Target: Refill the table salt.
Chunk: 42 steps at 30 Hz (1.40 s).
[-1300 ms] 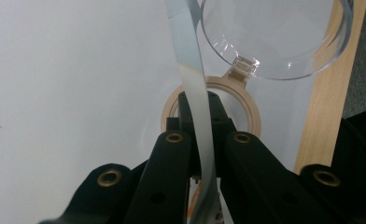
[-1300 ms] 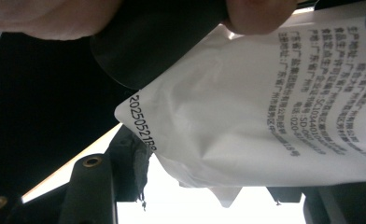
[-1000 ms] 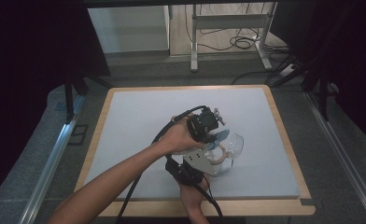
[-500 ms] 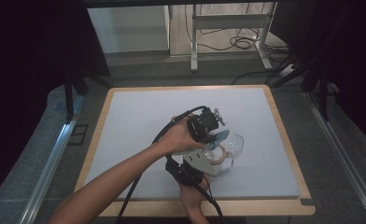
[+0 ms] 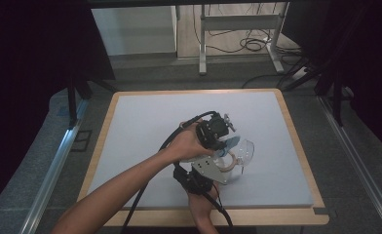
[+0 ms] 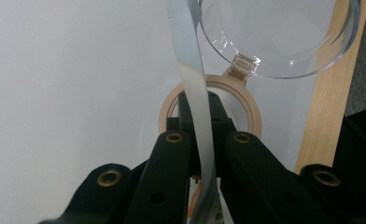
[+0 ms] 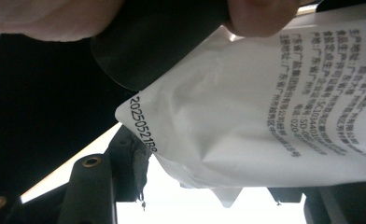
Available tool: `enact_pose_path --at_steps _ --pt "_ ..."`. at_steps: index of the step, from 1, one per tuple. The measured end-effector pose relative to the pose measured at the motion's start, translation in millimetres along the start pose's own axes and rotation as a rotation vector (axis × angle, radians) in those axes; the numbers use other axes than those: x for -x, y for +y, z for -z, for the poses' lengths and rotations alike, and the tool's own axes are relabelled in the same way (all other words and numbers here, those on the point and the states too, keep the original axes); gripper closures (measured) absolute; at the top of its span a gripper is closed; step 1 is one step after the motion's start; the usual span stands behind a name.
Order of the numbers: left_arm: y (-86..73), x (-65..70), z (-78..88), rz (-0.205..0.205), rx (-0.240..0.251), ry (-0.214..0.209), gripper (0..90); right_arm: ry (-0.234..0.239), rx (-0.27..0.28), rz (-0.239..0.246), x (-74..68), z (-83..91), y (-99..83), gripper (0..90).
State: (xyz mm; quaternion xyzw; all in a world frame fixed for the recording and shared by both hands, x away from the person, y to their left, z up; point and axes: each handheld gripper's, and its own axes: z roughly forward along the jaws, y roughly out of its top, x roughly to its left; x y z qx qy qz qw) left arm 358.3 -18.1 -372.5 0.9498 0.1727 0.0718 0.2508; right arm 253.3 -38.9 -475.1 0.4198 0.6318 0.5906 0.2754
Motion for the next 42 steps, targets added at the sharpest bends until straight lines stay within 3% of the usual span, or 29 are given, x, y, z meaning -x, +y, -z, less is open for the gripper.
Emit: enact_pose_path --at_steps 42 --pt "1.6 0.3 -1.0 -0.006 -0.008 0.001 90.0 -0.002 0.003 -0.003 0.2 -0.3 0.9 41.0"
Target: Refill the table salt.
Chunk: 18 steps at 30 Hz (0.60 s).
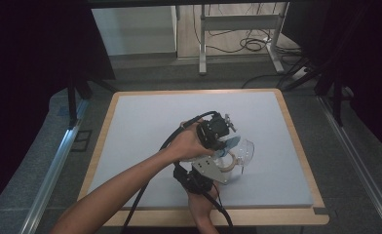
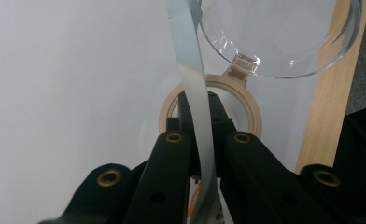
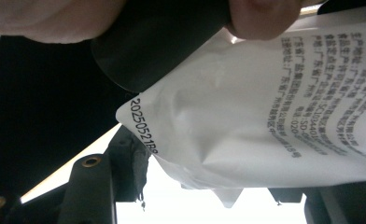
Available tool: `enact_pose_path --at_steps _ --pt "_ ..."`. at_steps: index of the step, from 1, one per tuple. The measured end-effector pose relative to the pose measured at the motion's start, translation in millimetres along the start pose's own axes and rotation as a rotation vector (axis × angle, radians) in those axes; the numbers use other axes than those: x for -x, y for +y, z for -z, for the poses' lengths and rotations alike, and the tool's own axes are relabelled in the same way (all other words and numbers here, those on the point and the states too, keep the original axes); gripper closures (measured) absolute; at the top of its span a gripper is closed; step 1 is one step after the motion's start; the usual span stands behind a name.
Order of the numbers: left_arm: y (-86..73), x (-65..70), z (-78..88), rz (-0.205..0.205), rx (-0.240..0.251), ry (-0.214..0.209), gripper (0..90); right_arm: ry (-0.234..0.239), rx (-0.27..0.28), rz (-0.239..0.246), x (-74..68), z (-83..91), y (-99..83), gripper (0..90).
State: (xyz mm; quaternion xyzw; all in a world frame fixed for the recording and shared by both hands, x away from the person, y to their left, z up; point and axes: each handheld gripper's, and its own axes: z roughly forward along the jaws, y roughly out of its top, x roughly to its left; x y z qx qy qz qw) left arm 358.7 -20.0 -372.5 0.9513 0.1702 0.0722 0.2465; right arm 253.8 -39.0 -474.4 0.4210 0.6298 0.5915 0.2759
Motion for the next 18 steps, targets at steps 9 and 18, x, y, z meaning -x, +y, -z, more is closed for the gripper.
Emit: enact_pose_path --at_steps 9,18 --pt "-0.2 0.3 -0.7 0.0 0.003 0.0 90.0 0.0 0.0 0.0 0.4 0.1 -0.5 40.9" --pt "-1.8 -0.4 -1.9 0.006 0.008 -0.006 90.0 0.002 -0.003 0.002 1.0 -0.1 -2.1 40.7"
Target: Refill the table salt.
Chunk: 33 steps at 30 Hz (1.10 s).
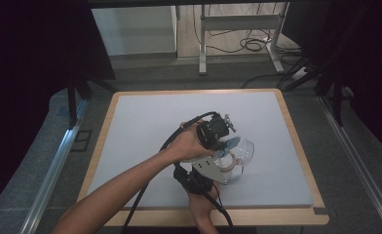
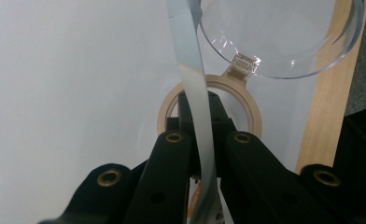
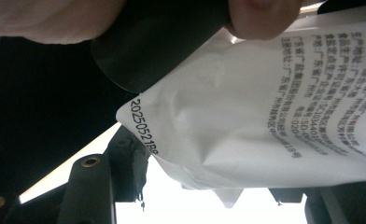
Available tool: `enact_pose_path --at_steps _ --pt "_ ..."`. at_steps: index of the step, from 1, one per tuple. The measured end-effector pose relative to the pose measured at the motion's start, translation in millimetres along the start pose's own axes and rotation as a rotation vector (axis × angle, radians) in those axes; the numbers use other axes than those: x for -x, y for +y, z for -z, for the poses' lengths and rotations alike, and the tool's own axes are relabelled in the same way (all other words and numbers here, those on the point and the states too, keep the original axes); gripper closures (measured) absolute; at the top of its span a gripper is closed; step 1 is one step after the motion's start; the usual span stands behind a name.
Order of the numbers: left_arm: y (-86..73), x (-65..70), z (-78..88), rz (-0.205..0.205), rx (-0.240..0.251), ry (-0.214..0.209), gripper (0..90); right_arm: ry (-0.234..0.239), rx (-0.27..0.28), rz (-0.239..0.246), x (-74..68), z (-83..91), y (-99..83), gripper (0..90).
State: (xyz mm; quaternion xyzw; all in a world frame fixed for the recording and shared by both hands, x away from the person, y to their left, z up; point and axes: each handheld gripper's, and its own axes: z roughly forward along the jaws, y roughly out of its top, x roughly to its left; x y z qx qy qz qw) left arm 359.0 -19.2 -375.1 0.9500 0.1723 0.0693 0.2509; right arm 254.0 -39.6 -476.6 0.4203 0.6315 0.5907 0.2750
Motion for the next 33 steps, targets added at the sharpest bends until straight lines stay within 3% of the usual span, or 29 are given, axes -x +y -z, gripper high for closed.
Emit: enact_pose_path --at_steps 33 --pt "-17.7 -5.6 3.7 0.053 0.093 -0.038 89.9 0.006 -0.014 0.02 -4.0 -1.6 -10.9 39.8"
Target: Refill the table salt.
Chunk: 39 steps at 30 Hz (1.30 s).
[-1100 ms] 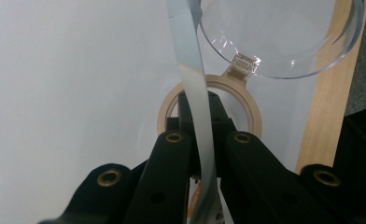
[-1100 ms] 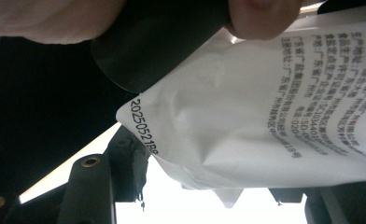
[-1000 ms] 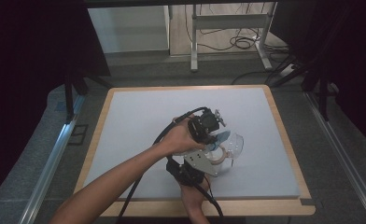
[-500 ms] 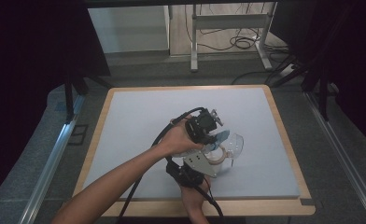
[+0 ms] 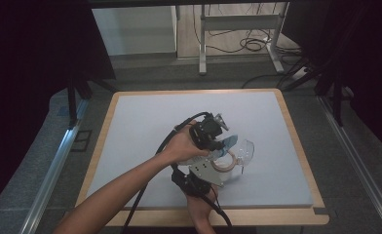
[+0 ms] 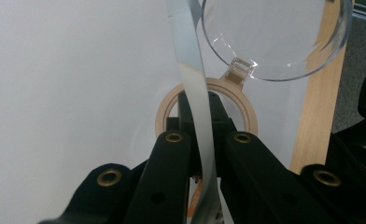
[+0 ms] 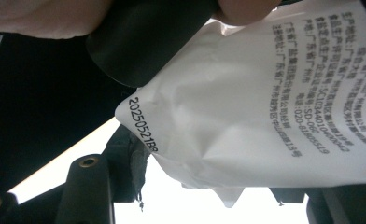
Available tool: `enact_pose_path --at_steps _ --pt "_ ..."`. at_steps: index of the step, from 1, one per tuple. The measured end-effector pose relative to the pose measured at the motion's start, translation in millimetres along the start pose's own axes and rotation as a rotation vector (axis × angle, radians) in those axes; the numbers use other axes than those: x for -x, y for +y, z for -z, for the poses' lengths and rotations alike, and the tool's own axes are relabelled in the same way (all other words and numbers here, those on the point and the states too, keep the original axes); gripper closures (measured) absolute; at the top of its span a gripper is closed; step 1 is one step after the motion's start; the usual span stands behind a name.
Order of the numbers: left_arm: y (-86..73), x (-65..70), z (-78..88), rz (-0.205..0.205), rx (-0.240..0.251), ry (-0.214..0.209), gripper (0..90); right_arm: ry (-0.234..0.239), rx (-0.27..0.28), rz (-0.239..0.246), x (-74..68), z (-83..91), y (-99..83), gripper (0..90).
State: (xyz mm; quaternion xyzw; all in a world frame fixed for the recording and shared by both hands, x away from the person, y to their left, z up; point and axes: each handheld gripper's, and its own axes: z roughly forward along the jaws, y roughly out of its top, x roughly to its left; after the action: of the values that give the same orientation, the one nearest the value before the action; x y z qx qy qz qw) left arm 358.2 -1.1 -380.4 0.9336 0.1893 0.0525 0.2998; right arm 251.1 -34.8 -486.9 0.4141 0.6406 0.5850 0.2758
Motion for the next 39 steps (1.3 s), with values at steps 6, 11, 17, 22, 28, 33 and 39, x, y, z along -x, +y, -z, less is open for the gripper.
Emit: enact_pose_path --at_steps 6,11,17,22,28,33,39 --pt "-0.2 -1.8 2.0 0.009 0.016 -0.006 89.9 -0.002 0.003 0.001 -0.2 0.2 -0.2 39.8" --pt "-0.2 -1.7 1.3 0.01 0.023 -0.008 89.9 -0.003 0.0 -0.001 1.1 0.7 -0.2 39.8" --pt "-2.8 -3.8 3.0 0.029 0.049 -0.019 89.8 -0.001 -0.004 0.005 1.2 0.3 -1.1 39.5" --pt "-5.5 -4.0 3.0 0.034 0.063 -0.029 89.8 -0.001 -0.006 0.02 1.8 1.1 -4.0 39.3" --pt "-6.8 -5.5 3.5 0.038 0.075 -0.038 89.8 0.004 -0.013 0.024 3.1 2.3 -6.5 39.1" --pt "-8.6 -6.5 6.7 0.05 0.094 -0.044 89.8 0.013 -0.017 0.035 4.3 3.5 -7.8 38.7" --pt "-12.1 -7.0 9.3 0.052 0.104 -0.051 89.8 0.012 -0.022 0.039 5.0 5.0 -12.7 38.3"
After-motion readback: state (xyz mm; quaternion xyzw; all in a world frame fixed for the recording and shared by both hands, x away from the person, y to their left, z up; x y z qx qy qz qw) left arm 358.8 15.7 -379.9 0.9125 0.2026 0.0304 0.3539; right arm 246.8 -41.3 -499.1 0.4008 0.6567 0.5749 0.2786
